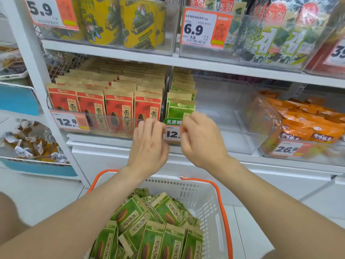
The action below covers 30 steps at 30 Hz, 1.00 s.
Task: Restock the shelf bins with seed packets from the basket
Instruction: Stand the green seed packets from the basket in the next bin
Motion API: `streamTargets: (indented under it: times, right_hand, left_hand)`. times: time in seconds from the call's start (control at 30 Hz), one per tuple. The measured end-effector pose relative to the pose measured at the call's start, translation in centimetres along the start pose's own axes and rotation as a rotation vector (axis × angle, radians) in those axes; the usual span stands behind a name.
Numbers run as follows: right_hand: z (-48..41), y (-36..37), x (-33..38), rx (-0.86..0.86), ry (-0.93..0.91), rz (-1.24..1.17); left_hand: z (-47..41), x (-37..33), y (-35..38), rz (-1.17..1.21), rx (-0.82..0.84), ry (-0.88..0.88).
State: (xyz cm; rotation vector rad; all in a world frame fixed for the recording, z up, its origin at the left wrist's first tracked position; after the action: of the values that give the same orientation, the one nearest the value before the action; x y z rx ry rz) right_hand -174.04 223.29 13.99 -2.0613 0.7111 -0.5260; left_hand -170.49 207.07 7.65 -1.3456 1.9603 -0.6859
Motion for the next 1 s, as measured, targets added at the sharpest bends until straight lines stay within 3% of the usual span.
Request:
streamTargets:
  times: [0.1, 0.27, 0.37, 0.5, 0.77, 0.87, 1.0]
  right_hand:
    - [2.2, 1.4, 1.9, 0.387, -0.031, 0.107]
    - [6.7, 5.1, 2.3, 1.15, -0.016, 0.139]
    - [9.2, 6.9, 1.4, 1.416, 0.053, 0.182]
    - [9.7, 7.6, 1.2, 1.355, 0.07, 0.166]
    - [10.1, 7.9, 1.4, 1.33, 0.026, 0.132]
    - [10.0, 7.3, 1.4, 1.342, 0.026, 0.125]
    - [9.0, 5.9, 1.1, 1.393, 0.062, 0.1]
  left_hand:
    - [2.8, 0.8, 2.2, -0.014, 0.344, -0.009]
    - [9.6, 1.4, 5.5, -0.069, 1.235, -0.099]
    - [14.2, 1.9, 7.1, -0.058, 1.553, -0.132]
    - [19.7, 1.8, 8.9, -0.064, 1.657, -0.116]
    - [20.9, 0.3, 9.5, -0.062, 1.581, -0.13]
    - [20.4, -0.4, 9.5, -0.107, 1.566, -0.032]
    - [18.7, -1.9, 9.5, 0.117, 1.595, -0.057]
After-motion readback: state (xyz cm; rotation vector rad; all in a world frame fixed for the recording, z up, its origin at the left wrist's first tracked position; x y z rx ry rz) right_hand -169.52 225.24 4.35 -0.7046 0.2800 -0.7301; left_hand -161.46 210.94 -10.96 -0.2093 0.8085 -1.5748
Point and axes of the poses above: each hand's wrist, its own z-axis away from the middle knuckle, its own y-axis out of the palm, x = y × z, the point moved 2 cm from there along -z, towards the middle knuckle, and after that the axes turned 7 degrees about x, right-handed, at the moved point
